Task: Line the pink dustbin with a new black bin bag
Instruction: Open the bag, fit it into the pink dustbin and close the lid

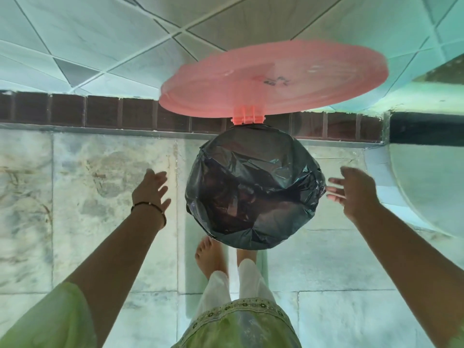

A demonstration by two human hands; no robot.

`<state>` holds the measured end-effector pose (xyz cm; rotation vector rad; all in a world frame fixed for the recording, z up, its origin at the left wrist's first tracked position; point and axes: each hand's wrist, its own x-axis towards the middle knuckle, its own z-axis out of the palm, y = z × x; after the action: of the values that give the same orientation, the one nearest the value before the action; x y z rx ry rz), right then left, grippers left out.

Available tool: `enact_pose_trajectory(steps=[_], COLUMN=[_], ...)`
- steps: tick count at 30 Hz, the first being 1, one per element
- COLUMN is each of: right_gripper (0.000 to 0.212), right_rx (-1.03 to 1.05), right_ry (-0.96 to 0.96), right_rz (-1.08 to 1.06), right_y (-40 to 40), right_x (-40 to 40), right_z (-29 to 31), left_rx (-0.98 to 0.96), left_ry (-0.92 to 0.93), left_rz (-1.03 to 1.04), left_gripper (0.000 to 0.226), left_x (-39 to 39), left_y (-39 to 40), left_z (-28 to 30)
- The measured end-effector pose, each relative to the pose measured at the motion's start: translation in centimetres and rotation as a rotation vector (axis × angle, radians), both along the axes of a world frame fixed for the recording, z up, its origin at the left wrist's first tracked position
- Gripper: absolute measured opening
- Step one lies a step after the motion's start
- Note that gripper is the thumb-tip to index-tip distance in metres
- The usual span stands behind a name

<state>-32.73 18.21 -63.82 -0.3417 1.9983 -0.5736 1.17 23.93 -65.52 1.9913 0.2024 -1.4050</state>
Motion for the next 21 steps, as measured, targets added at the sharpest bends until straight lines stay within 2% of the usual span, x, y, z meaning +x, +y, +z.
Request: enact_pose_trajectory(steps=[5, 8, 10, 13, 16, 21], right_gripper=[0.016, 0.025, 0.034, 0.036, 0.025, 0.023], right_rx=[-0.333, -0.437, -0.441, -0.421, -0.442, -0.37], right_ry=[-0.009, -0.071, -0.106, -0.13, -0.147, -0.152], right_rz=[-0.015, 0.0, 0.036, 0.046, 0.004, 0.015], right_y=[-3.7, -5.0, -5.1, -4.3, -2.6, 1.5], right_x=[2.1, 3.6, 4.4, 5.0, 4.5, 3.1], right_z=[6.2, 9.1, 10.2, 10.4, 10.2, 9.0], left_rx=[-0.361, -0.463, -0.484, -0.458, -0.437, -0.413], left_ry=[0.059, 0.04, 0.02, -0.015, -0.032, 0.117], left_rz=[0.014, -0.041, -0.06, -0.058, -0.081, -0.019], left_gripper=[0.037, 0.042, 0.045, 0.04, 0.042, 0.032], left_x=[-1.9, -3.4, -4.0, -4.1, -3.9, -4.0], left_y=[-3.9, -5.4, -5.8, -5.3, -3.7, 0.7], left_z=[6.4, 9.0, 9.9, 10.3, 10.1, 9.7])
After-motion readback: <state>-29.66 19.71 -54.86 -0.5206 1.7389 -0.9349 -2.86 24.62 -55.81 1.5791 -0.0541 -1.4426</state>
